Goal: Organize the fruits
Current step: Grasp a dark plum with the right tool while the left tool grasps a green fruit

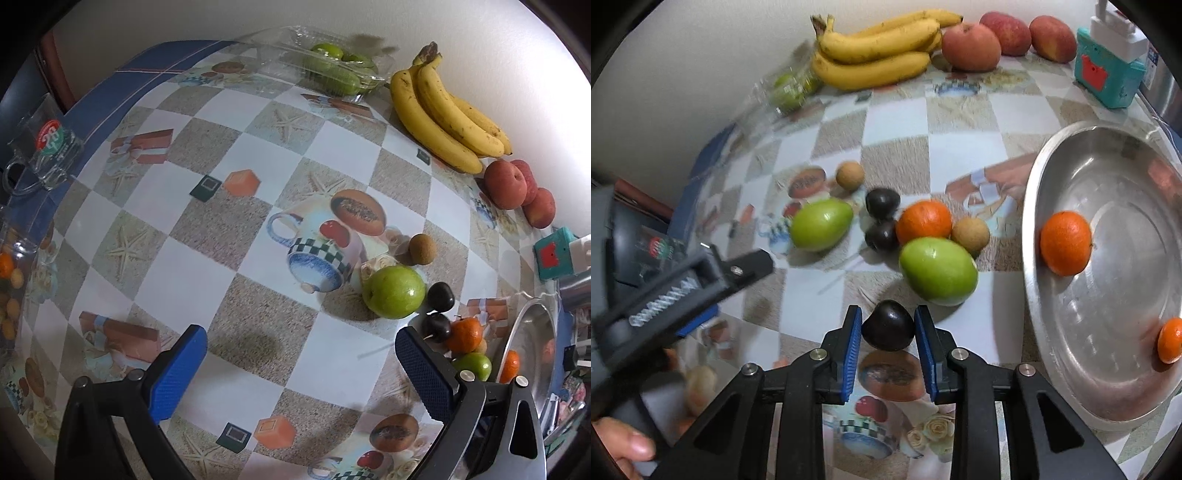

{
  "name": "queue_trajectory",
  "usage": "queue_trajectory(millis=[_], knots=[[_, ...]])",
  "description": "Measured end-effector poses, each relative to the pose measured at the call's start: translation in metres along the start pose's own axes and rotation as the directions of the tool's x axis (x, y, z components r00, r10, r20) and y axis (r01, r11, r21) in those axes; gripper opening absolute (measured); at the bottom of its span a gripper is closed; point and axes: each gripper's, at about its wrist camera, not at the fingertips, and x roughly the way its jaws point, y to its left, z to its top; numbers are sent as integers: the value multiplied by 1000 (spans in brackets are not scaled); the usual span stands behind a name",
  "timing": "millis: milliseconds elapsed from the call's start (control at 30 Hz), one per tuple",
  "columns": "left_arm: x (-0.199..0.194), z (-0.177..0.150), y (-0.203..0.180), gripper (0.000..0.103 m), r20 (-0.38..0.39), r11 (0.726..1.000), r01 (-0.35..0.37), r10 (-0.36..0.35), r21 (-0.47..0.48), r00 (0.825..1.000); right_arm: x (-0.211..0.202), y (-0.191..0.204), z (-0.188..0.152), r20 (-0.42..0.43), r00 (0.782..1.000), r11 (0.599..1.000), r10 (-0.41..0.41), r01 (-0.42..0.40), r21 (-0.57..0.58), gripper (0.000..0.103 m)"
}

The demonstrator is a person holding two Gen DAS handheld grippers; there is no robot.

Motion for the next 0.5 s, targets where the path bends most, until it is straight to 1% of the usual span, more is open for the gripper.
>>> queue_trajectory(millis=[100,167,267,367,500], knots=[[1,4,-5,103,0,999,38,-38,16,999,-19,0,5,62,998,1000,-5,6,-1,30],[3,7,-11,103,3,998,61,-61,35,998,-28,-1,8,96,995,1000,-28,28,4,30],[4,12,-21,101,32,995,81,-83,64,996,-32,-6,10,112,992,998,-58,56,16,30],[5,17,-31,91,42,989,119,-123,93,992,-33,-10,11,112,992,998,-57,54,29,30],[13,20,-44,81,30,983,127,-133,135,991,-35,-15,11,119,991,998,-63,60,35,30]])
